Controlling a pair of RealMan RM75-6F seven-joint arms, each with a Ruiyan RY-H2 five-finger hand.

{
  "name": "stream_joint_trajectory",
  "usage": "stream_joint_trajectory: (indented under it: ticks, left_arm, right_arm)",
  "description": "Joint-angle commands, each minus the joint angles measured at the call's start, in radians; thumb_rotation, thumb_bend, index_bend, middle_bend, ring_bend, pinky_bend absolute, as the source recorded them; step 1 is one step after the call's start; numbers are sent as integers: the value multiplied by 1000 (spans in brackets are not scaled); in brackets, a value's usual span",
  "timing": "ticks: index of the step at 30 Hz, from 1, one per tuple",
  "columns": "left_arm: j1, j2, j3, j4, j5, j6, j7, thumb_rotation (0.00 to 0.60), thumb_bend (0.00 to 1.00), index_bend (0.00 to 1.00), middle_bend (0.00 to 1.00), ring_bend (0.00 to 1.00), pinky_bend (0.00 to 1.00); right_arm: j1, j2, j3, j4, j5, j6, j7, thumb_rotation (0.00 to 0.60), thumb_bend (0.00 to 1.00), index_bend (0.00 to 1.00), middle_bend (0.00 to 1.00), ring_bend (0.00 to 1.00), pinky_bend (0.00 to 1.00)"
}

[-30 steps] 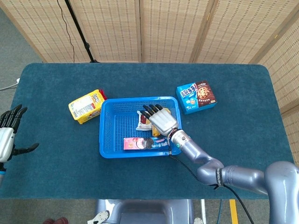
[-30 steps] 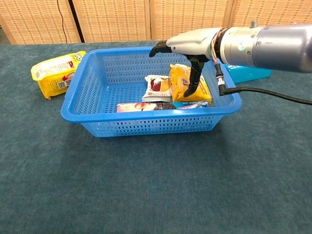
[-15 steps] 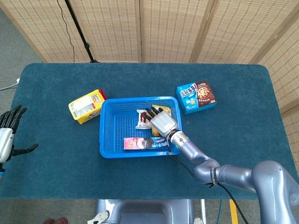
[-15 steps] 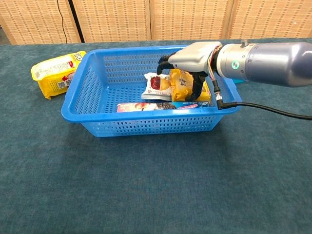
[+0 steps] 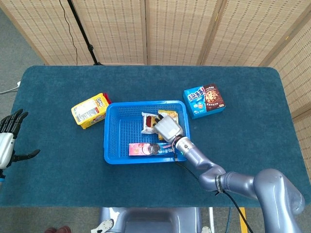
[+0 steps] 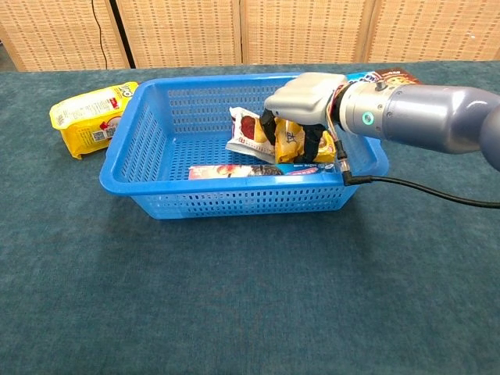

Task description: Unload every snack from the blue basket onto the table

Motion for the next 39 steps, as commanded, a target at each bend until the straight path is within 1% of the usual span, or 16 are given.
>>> stream_joint_trajectory:
  ticks: [1, 7, 13, 19, 22, 26, 29, 32, 33, 34, 35, 37, 38, 39]
  left_arm:
    - [0, 0, 2, -2, 4, -1, 1, 600, 0, 0, 0, 0, 0]
    - [1, 0, 4, -5, 9, 2, 5, 600, 0, 0, 0, 0, 0]
    - [2, 0, 6, -10, 13, 2, 9, 600, 0, 0, 0, 0, 0]
    - [4, 2, 9, -12, 19, 3, 6, 600, 0, 0, 0, 0, 0]
    - [3, 2, 10, -12, 21, 0, 5, 600, 0, 0, 0, 0, 0]
    - [3, 3, 13, -13, 24, -3, 3, 600, 0, 0, 0, 0, 0]
    - [2, 4, 13, -16, 25, -4, 4, 600, 0, 0, 0, 0, 0]
    - [2, 5, 14, -18, 24, -6, 6, 600, 0, 0, 0, 0, 0]
    - [2, 5, 15, -19, 24, -7, 7, 600, 0, 0, 0, 0, 0]
    - [2, 5, 15, -21, 24, -7, 9, 600, 0, 0, 0, 0, 0]
    - [1, 5, 16, -23, 25, -8, 11, 600, 0, 0, 0, 0, 0]
    - [1, 4, 18, -27, 28, -8, 13, 600, 0, 0, 0, 0, 0]
    - [1, 4, 19, -28, 30, -9, 14, 600, 0, 0, 0, 0, 0]
    - [2, 4, 20, -30, 32, -9, 15, 600, 0, 0, 0, 0, 0]
  right_arm:
    - [-23, 24, -2, -24, -80, 46, 51, 600, 707, 649, 536, 505, 721]
    - [-59, 88, 0, -107, -204, 137, 116, 600, 710, 653, 539, 509, 725]
    - [-86, 159, 10, -223, -274, 205, 123, 600, 713, 653, 539, 509, 725]
    - [-117, 261, 46, -353, -323, 290, 108, 600, 713, 654, 539, 510, 725]
    - [-136, 320, 79, -391, -311, 323, 101, 600, 713, 653, 539, 510, 725]
    - [-157, 390, 123, -394, -249, 326, 109, 600, 712, 653, 539, 509, 725]
    - [-174, 428, 132, -355, -192, 307, 100, 600, 713, 653, 539, 509, 725]
    - [-194, 448, 119, -310, -138, 265, 105, 600, 713, 650, 536, 508, 725]
    - [-200, 452, 112, -300, -127, 250, 111, 600, 713, 633, 521, 496, 720]
    - [-207, 454, 102, -288, -117, 234, 114, 600, 673, 569, 475, 449, 690]
    - [-213, 455, 93, -278, -114, 223, 119, 600, 582, 497, 420, 392, 646]
    - [-222, 463, 75, -273, -105, 180, 147, 600, 174, 240, 176, 144, 446]
    - [-224, 469, 71, -276, -96, 162, 158, 600, 70, 178, 103, 78, 386]
    - [-227, 479, 69, -287, -76, 132, 179, 600, 6, 116, 32, 20, 323]
